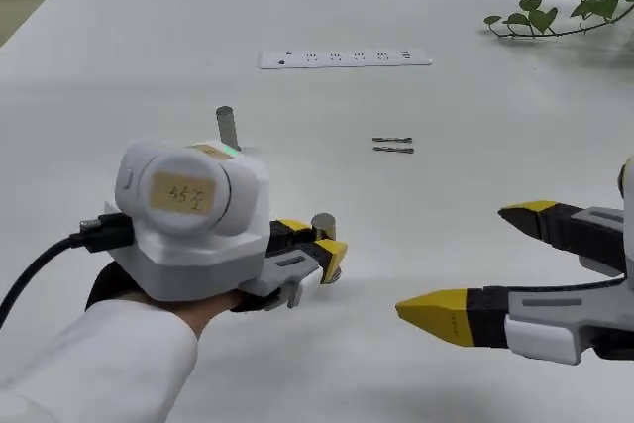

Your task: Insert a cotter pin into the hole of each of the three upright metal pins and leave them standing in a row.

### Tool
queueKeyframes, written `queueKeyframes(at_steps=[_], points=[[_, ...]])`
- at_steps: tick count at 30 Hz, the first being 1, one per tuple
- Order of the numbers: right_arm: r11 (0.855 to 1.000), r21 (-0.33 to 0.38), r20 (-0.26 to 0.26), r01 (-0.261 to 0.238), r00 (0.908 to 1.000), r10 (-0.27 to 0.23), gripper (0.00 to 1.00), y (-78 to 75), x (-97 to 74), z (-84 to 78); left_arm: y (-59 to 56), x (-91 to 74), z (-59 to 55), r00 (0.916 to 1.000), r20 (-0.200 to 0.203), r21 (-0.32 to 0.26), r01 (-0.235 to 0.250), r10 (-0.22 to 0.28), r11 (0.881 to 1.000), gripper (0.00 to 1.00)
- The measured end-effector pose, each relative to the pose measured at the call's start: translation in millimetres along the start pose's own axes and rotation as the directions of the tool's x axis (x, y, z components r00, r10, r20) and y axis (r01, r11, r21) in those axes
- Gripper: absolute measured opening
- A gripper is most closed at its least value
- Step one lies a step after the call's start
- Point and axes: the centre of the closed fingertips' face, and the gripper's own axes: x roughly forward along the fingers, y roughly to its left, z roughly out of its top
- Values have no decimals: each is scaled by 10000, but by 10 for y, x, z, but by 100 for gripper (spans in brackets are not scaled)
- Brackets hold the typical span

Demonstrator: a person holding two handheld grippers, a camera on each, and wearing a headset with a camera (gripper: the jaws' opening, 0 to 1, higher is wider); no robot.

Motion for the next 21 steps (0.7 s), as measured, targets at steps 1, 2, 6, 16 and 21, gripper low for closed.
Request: queueKeyframes(at_steps=[1,2,6,16,21], points=[[10000,35,36,-11,10000,11,92,2,9,1,9,7,-9,10000,-9,-21,-33,33,10000,10],[10000,53,53,-17,10000,16,92,4,15,1,15,16,-21,10000,-22,3,-77,77,10000,10],[10000,73,70,-54,10000,53,92,14,48,0,26,55,-70,9997,-145,134,-195,196,9997,10],[9999,57,34,-160,9999,160,91,43,73,3,36,134,-201,9983,-438,5,-393,393,9992,10],[9998,98,33,-147,9999,147,91,35,70,-2,51,131,-177,9984,-325,-102,-457,453,9989,10]])
